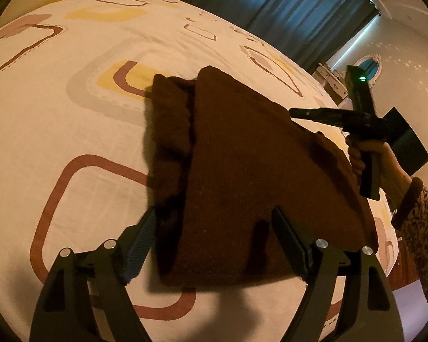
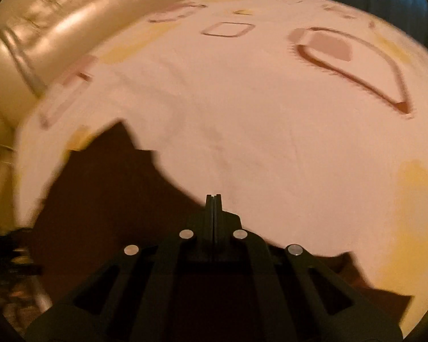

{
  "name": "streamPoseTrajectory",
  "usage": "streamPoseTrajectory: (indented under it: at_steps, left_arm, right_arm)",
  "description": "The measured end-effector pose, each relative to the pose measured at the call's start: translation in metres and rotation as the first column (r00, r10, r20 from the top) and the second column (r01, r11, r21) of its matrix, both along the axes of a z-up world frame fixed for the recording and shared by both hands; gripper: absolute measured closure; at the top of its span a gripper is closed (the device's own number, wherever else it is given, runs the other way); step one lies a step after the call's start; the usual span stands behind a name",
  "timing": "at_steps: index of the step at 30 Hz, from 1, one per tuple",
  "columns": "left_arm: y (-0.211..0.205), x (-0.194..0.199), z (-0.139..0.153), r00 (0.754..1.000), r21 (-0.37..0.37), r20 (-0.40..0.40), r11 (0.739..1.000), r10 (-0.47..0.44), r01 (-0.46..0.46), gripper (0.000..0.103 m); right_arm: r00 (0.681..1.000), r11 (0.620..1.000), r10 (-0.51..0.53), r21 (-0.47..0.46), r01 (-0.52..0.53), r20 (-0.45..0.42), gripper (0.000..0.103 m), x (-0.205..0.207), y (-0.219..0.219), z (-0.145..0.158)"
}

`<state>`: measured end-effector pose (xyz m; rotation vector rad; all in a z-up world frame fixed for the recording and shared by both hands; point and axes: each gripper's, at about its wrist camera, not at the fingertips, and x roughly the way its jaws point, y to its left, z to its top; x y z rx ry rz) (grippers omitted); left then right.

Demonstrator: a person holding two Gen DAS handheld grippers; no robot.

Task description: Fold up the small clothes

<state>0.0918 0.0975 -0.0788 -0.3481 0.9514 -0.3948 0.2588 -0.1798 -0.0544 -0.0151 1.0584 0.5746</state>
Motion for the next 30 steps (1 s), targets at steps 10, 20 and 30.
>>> streamPoseTrajectory:
  at_steps: [10, 20, 30]
  left_arm:
    - [0.001, 0.001, -0.001, 1.0, -0.02, 0.003, 1.0, 0.003, -0.003, 0.024]
    - [-0.001, 0.0, -0.002, 1.0, -0.007, 0.025, 1.0, -0.006, 0.006, 0.023]
    - [0.002, 0.001, -0.003, 0.999, -0.023, 0.038, 1.0, -0.013, 0.014, 0.023]
  right_arm:
    - [0.985, 0.985, 0.168, -0.022, -0.17, -0.048, 0.066, -0.009, 0.019, 0.007]
    - [0.998, 0.988, 0.056, -0.148, -0.051, 0.024, 0.098, 0.003, 0.03, 0.002]
    - [0.982, 0.949, -0.165, 0.257, 0.182, -0.09, 0.059, -0.03, -0.042, 0.013]
